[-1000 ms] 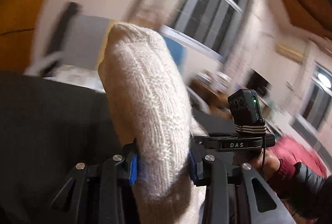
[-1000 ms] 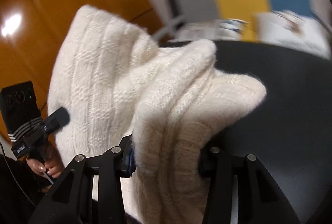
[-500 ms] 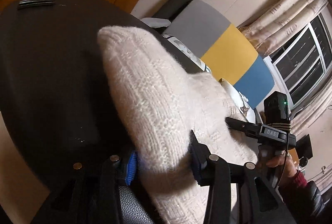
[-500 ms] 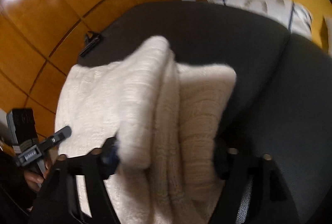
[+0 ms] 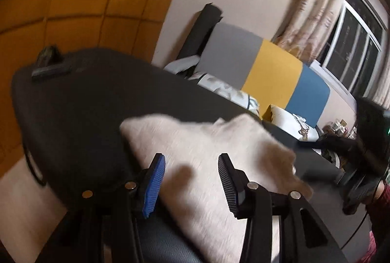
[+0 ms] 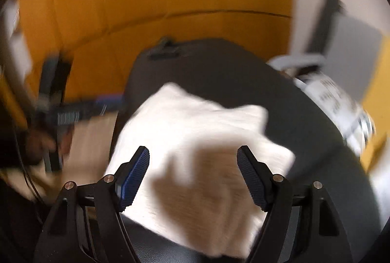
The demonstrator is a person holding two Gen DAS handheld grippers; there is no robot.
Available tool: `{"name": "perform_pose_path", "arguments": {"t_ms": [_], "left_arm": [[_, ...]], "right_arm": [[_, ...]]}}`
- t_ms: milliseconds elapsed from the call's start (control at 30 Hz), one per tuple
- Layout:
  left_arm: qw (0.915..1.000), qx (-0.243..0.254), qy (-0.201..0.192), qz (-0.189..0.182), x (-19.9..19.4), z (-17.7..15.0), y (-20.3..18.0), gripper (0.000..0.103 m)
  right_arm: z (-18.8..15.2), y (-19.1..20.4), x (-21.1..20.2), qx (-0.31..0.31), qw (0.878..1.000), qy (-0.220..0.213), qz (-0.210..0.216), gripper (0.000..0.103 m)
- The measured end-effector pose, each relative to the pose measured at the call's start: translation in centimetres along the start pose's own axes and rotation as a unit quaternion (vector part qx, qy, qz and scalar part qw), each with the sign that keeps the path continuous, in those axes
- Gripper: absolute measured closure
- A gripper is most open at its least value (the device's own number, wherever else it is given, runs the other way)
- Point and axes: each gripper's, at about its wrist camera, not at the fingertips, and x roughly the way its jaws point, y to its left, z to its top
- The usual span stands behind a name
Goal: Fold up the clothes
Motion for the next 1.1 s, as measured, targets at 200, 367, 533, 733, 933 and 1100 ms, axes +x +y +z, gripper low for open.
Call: {"name": "perform_pose_path", "arguments": {"t_ms": [200, 367, 533, 733, 933, 1100], "left_arm": [[0.9950, 0.025, 0.092, 0.027, 8.3, 1.1, -0.5, 0.056], [0.9950, -0.002, 0.100, 0.004, 8.6, 3.3, -0.1, 0.056], [0.9941, 0.083, 0.041, -0.057, 7.9, 6.2, -3.3, 0.058], [0.9747, 0.173, 0.101, -0.098, 14.5, 6.9, -9.6, 0.058], [0.9652, 0.093, 0.228, -0.088, 22.9, 6.6, -8.8, 0.054], [0.9756, 0.098, 0.187, -0.062, 20.0, 6.9, -8.4, 0.055]], "right_arm": [[-3.0, -2.7, 6.9, 0.052, 0.996, 0.066, 0.017, 0.029], [-5.0, -5.2, 5.8, 0.126, 0.991, -0.002, 0.043, 0.033], [-3.6, -4.5, 6.2, 0.095, 0.994, 0.028, 0.038, 0.032], [-1.4, -4.6, 6.3, 0.024, 0.999, 0.036, 0.024, 0.032], [-3.8, -6.7, 8.0, 0.074, 0.996, 0.030, 0.042, 0.032], [-3.7, -6.6, 7.7, 0.084, 0.996, 0.024, 0.032, 0.032]]}}
